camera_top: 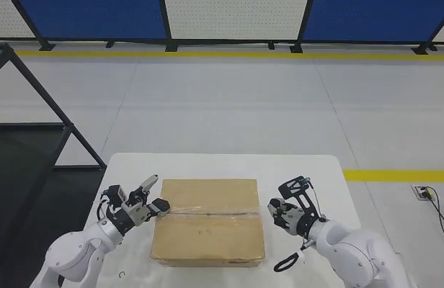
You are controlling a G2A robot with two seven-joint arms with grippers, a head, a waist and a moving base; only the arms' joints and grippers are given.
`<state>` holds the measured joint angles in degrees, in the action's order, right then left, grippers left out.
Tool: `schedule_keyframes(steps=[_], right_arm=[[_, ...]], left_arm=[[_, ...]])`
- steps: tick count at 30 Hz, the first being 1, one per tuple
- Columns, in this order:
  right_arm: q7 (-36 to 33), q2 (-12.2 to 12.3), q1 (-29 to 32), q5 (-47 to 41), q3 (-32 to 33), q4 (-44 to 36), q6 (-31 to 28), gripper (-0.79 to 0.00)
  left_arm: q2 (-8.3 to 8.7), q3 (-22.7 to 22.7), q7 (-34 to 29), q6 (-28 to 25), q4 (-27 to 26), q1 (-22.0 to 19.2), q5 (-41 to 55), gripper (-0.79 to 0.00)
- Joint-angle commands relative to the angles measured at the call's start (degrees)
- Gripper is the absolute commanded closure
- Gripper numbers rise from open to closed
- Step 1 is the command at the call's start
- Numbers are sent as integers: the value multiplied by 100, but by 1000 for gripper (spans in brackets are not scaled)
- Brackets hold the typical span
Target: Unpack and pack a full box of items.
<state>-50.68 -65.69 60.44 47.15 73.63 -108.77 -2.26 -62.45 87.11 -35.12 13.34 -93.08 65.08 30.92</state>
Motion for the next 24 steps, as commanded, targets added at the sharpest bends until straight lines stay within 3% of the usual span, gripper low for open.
schedule_keyframes(steps=[1,11,15,22,24], right_arm=[[-14,3,6,32,-7,30,7,0],[84,-2,-16,51,-55,207,66,0],[93,-4,-40,27,-70,289,80,-296],[122,-5,-58,-57,-57,362,91,-422],[180,-3,-39,-73,-29,337,100,-391]], left_arm=[[2,-11,2,-3,-13,-1,-13,-785],[13,-17,10,-12,-50,26,-20,-785],[17,-12,14,-13,-68,44,-15,-785],[25,-16,17,-12,-97,70,-19,-785],[27,-15,19,-14,-104,78,-17,-785]])
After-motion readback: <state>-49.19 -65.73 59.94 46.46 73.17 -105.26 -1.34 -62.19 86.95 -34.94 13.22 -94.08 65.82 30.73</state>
